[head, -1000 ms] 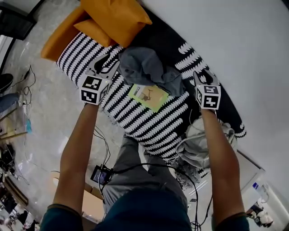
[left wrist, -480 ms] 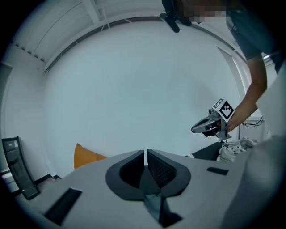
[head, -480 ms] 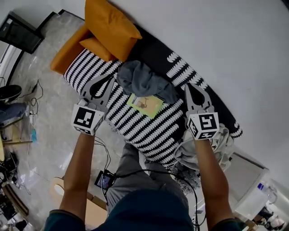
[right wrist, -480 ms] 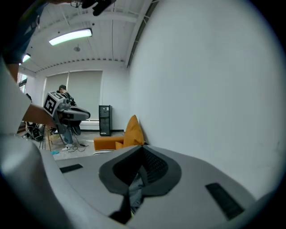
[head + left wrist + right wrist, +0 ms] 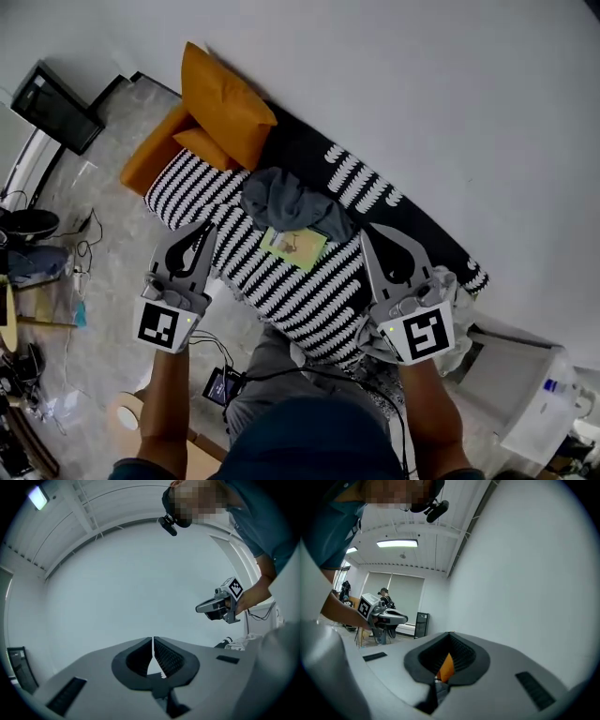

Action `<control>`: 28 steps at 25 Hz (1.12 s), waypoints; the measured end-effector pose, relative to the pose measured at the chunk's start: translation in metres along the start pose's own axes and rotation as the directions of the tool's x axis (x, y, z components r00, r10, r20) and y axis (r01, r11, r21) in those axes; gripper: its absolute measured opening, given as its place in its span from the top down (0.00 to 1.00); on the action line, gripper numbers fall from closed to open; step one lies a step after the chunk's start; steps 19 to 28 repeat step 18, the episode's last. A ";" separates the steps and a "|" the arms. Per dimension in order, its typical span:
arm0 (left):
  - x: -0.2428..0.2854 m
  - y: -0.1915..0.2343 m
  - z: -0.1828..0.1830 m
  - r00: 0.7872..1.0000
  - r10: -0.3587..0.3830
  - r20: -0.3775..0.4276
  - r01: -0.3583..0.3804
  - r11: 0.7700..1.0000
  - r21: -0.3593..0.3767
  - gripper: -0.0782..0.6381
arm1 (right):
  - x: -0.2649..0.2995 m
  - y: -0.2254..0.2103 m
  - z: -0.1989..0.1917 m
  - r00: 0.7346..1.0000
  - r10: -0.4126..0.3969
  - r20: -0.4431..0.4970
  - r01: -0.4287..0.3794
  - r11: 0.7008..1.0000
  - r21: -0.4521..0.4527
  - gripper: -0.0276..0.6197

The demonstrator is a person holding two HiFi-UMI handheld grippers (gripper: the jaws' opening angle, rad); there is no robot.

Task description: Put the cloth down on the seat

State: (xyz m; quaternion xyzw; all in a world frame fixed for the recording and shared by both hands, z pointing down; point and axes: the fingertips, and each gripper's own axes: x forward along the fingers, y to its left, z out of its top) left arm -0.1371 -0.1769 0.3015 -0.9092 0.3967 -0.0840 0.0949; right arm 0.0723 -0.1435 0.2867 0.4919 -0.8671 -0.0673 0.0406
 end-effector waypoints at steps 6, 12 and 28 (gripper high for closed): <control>-0.039 -0.034 0.056 0.999 -0.009 0.038 0.007 0.999 0.042 0.87 | -0.047 0.022 0.051 0.999 0.005 0.042 -0.006 0.999 0.036 0.94; -0.064 -0.050 0.096 0.996 0.017 0.087 -0.024 0.997 0.075 0.87 | -0.081 0.028 0.065 0.998 0.011 0.062 -0.013 0.999 0.032 0.94; -0.094 -0.067 0.117 0.996 0.035 0.084 -0.041 0.997 0.068 0.87 | -0.112 0.038 0.075 0.999 0.023 0.048 -0.025 0.999 0.041 0.94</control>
